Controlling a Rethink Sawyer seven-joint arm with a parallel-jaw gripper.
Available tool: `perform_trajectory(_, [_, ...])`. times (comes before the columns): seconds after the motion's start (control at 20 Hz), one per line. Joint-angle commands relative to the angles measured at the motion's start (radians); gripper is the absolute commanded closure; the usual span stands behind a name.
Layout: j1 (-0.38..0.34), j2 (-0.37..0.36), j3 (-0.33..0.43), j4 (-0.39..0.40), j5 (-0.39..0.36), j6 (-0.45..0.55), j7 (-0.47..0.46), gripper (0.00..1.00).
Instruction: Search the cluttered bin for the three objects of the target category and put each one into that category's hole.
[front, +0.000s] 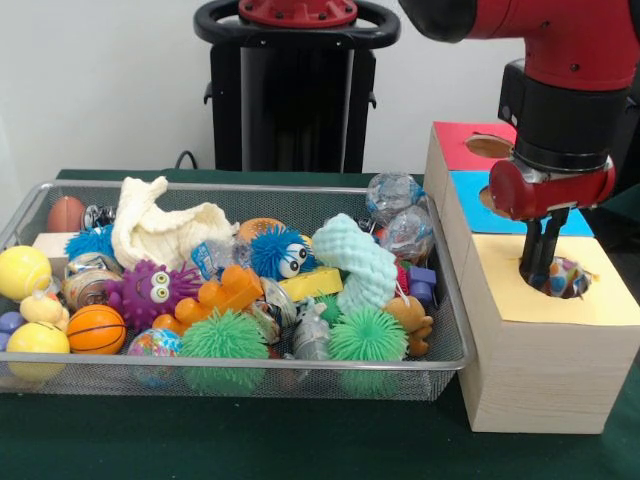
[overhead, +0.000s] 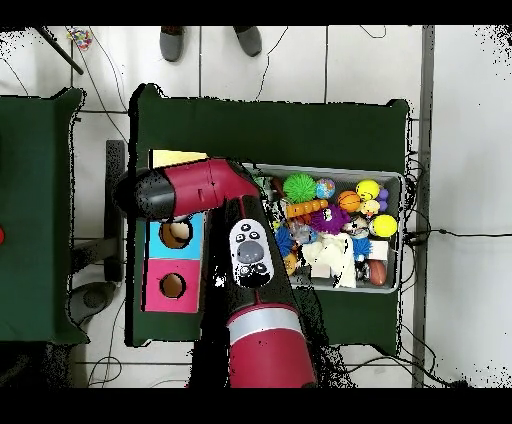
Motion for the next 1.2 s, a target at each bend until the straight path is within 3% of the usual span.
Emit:
perform_trajectory(0.05, [-0.028, -0.02, 0.075, 0.064, -0.035, 0.183, -0.106, 1.0])
perform_trajectory(0.2, [-0.03, -0.018, 0.086, 0.014, -0.028, 0.233, -0.121, 1.0])
perform_trajectory(0.5, [-0.051, -0.051, 0.104, 0.01, -0.024, 0.265, -0.15, 1.0])
perform_trajectory(0.65, [-0.051, -0.017, 0.122, -0.049, -0.032, 0.288, -0.161, 1.0])
perform_trajectory(0.9, [-0.062, -0.019, 0.155, -0.092, -0.027, 0.324, -0.175, 1.0])
perform_trajectory(1.2, [-0.083, 0.013, 0.195, -0.205, -0.033, 0.438, -0.226, 1.0])
